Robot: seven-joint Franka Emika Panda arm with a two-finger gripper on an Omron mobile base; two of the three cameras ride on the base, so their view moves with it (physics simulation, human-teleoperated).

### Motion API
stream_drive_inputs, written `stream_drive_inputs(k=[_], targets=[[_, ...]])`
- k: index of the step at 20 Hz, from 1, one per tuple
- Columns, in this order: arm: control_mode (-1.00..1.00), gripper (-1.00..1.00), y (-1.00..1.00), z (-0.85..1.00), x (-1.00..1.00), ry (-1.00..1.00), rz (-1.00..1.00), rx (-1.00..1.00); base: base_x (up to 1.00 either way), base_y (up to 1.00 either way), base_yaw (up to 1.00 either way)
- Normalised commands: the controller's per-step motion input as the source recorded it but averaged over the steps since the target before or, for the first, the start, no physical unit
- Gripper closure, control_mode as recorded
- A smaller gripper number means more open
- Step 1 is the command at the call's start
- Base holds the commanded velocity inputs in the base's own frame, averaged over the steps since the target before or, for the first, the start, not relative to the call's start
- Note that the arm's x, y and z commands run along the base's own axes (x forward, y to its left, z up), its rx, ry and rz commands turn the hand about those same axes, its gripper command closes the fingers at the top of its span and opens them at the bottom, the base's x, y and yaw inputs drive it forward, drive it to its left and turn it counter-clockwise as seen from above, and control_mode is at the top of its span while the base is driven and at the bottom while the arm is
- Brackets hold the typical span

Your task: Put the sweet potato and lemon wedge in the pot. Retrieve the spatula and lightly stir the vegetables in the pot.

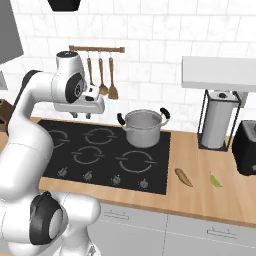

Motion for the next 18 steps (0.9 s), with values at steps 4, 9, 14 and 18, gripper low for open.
stream_drive_inputs(k=[4, 9, 14, 18], targets=[[1.0, -1.0, 0.0, 0.0, 0.0, 0.0, 0.0, 0.0, 0.0, -0.02, 0.0], [1.0, -1.0, 0.0, 0.0, 0.0, 0.0, 0.0, 0.0, 0.0, -0.65, 0.0], [1.0, -1.0, 0.0, 0.0, 0.0, 0.0, 0.0, 0.0, 0.0, -0.94, 0.0], [1.0, -1.0, 0.0, 0.0, 0.0, 0.0, 0.0, 0.0, 0.08, -0.68, 0.0]])
